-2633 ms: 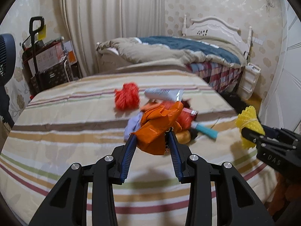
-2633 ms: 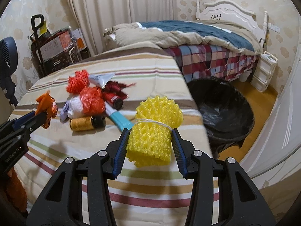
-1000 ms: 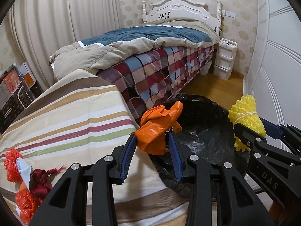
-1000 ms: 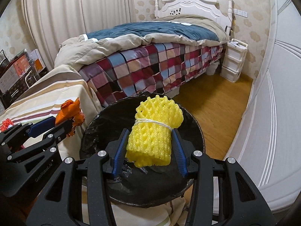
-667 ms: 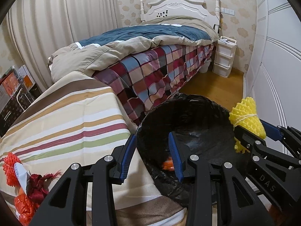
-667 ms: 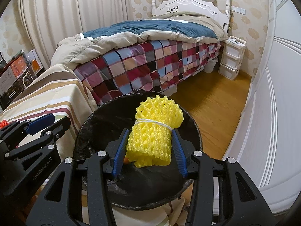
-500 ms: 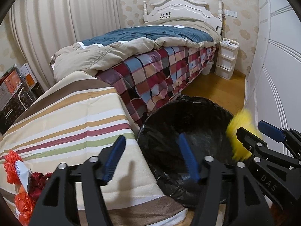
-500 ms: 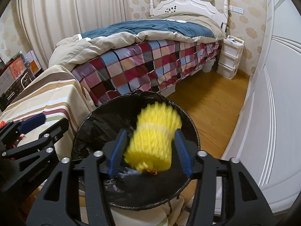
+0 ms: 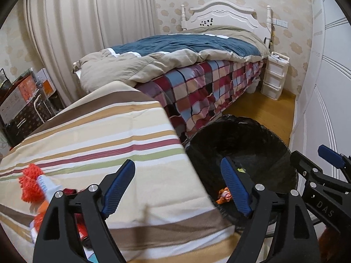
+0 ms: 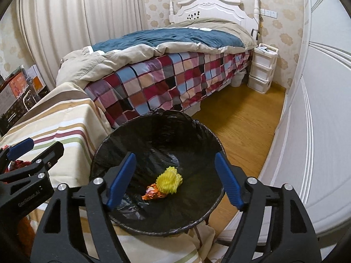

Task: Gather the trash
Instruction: 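Return both grippers to the trash pile on the bedspread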

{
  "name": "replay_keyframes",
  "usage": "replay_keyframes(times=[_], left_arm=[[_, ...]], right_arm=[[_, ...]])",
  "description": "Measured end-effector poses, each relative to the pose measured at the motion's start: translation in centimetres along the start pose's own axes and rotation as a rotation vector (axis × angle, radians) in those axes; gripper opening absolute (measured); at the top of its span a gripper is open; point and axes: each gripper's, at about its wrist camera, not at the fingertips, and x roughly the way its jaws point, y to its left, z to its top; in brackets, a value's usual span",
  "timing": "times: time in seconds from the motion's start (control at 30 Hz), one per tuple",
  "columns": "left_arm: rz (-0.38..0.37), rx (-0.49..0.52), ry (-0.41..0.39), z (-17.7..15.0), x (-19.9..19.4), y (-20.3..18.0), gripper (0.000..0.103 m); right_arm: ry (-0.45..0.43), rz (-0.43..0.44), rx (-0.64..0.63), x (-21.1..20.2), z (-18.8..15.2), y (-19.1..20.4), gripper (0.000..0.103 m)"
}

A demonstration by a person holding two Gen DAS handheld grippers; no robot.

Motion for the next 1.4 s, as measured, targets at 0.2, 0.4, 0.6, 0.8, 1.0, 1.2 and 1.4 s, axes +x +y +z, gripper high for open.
replay_keyframes(times=[0.2,0.4,0.6,0.8,1.0,1.2,1.4], left_arm=[[0.021,-0.027,0.002,-1.2,-2.0,2.2,0.081],[0.046,-0.053,0.004,-3.2,-4.4,4.8,0.081],[0.083,-0.075,0.009,-5.5,-6.6,7.5,0.081],[0.143,-0.122,0.017,-7.8,-8.3,11.3,0.081],[0.192,-0.173,0.028,-10.0,-9.6,14.7,0.081],[0.240,-0.221,0.052,-11.8,-10.2,17.9,0.081],[0.276,-0.258,0.074,-13.0,-10.0,20.4,0.081]], right_arm=[[-0.008,0.032,-0.011,-1.7,-0.8,1.5,0.076],[0.000,0.064,-0.031,-3.3,-2.4,3.6,0.076],[0.020,0.099,-0.049,-4.7,-4.4,5.8,0.076],[0.027,0.132,-0.089,-6.1,-6.0,8.3,0.076],[0.031,0.165,-0.136,-7.1,-7.1,10.9,0.076],[0.047,0.214,-0.207,-7.4,-7.9,14.2,0.076],[0.059,0.254,-0.266,-7.5,-8.5,17.2,0.076]])
